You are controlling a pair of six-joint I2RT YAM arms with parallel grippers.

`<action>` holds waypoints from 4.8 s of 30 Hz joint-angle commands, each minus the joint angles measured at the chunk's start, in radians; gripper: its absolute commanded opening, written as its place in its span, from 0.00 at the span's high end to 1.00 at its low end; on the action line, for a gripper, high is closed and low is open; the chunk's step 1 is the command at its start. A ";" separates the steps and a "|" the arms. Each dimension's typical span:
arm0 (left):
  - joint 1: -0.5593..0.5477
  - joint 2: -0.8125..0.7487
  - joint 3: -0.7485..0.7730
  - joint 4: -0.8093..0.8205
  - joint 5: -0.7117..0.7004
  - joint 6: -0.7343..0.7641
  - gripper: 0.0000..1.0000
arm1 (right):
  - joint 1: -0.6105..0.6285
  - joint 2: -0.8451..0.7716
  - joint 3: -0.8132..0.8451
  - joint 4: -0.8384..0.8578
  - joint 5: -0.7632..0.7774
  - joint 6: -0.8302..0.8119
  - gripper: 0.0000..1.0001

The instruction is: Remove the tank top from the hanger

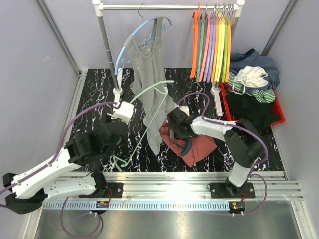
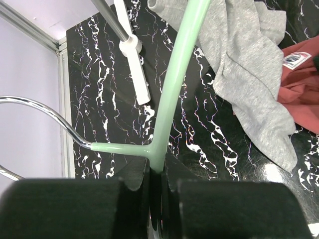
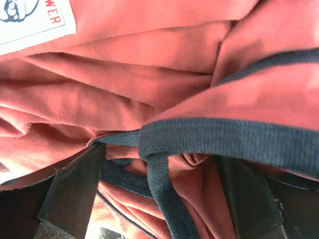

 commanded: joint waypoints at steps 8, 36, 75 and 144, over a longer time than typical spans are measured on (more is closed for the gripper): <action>0.008 -0.067 -0.032 0.102 -0.023 -0.001 1.00 | -0.008 0.215 0.073 -0.053 0.068 0.114 0.32; 0.021 -0.022 -0.013 0.156 0.045 0.028 1.00 | -0.288 -0.767 0.031 -0.518 0.488 0.153 1.00; 0.021 -0.088 -0.019 0.096 0.287 -0.046 1.00 | -1.000 0.769 1.455 -0.357 -0.114 -0.032 0.39; -0.169 0.015 0.002 0.032 0.592 0.393 0.99 | 0.005 -0.771 0.076 -0.560 -1.191 -0.206 1.00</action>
